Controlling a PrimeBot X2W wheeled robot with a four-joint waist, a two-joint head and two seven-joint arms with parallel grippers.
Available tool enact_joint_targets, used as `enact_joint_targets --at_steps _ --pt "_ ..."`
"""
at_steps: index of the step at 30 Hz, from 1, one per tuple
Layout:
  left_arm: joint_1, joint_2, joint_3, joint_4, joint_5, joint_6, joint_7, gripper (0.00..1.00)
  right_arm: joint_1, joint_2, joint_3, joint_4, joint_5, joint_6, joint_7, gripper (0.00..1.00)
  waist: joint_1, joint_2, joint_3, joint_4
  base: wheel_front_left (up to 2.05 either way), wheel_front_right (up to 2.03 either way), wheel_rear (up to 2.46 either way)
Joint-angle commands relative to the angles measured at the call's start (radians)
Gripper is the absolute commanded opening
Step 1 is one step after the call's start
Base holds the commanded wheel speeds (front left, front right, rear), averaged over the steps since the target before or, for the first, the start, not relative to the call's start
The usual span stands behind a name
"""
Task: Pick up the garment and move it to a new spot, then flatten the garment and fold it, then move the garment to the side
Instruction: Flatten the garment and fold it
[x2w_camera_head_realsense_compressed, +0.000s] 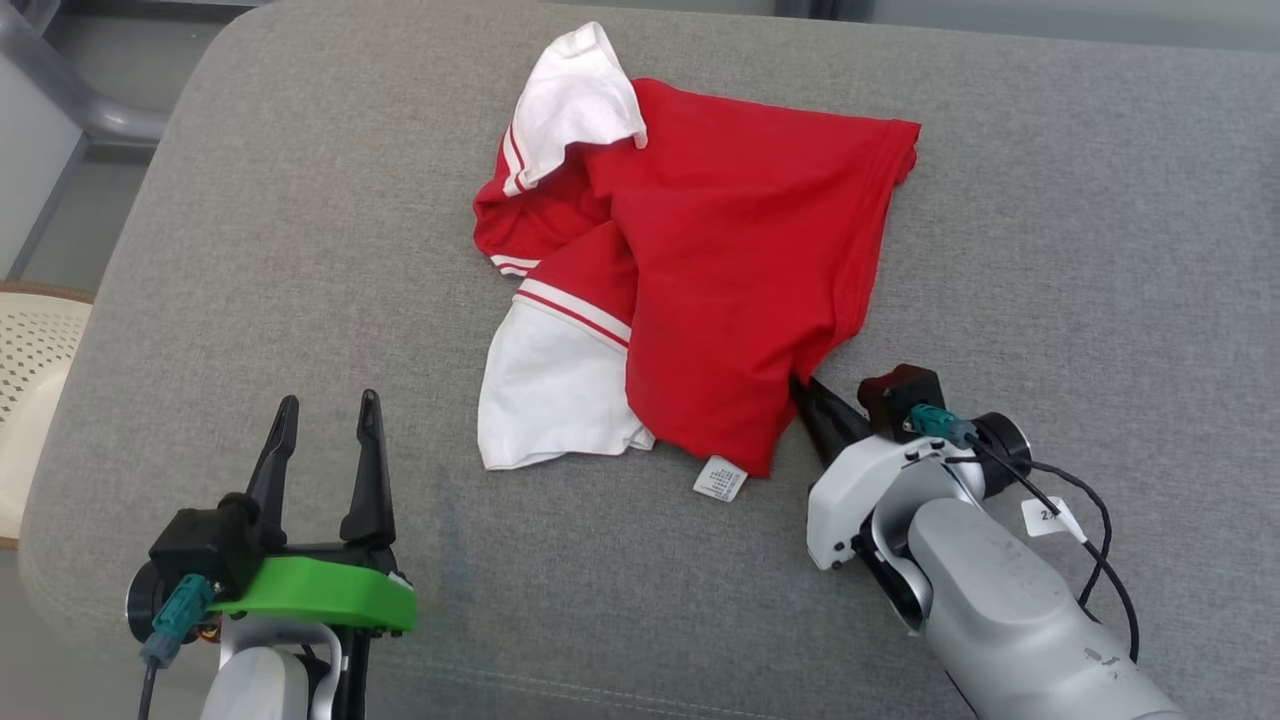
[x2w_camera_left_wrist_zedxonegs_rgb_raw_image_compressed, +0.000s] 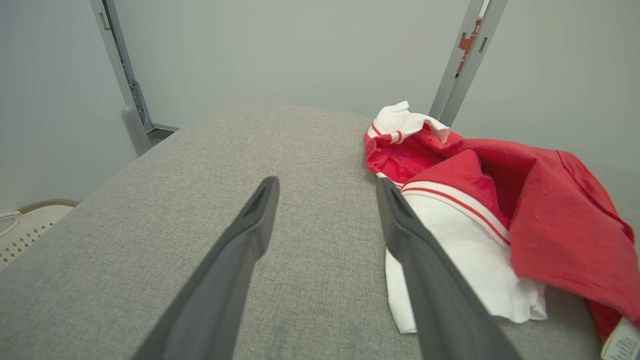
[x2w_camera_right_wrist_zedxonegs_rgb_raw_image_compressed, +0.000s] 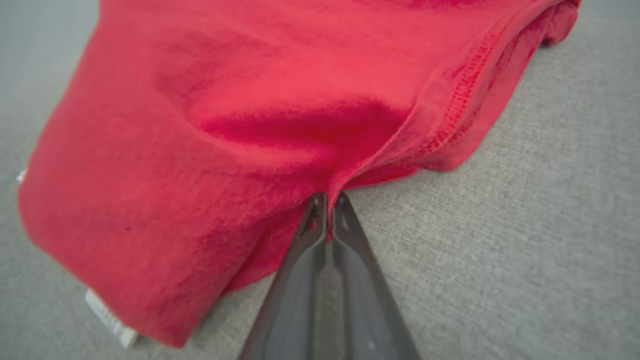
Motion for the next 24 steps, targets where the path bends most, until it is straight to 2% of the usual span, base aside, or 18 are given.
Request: enact_joint_targets --at_steps 1,18,23,24 --pt "-0.005 -0.001 0.002 0.002 0.015 -0.005 -0.002 1.00 -0.003 -0.008 -0.008 -0.009 0.005 -0.002 0.002 0.00 0.0000 0.0000 -0.011 -0.012 0.00 0.00 0.00" --pt "0.059 0.000 0.004 0.018 0.016 -0.006 -0.002 1.00 0.245 -0.232 -0.238 -0.348 -0.022 -0.001 0.004 0.00 0.0000 0.0000 -0.106 -0.159 0.00 0.00 0.00" --pt "0.064 0.000 0.007 0.016 0.017 -0.007 -0.002 1.00 0.318 -0.260 -0.298 -0.410 0.022 -0.001 0.039 0.00 0.0000 0.0000 -0.107 -0.175 0.00 0.00 0.00" --pt "0.063 0.000 0.008 0.016 0.018 -0.007 -0.002 1.00 0.323 -0.261 -0.306 -0.419 0.030 -0.001 0.039 0.24 0.0000 0.0000 -0.106 -0.177 0.00 0.00 0.00"
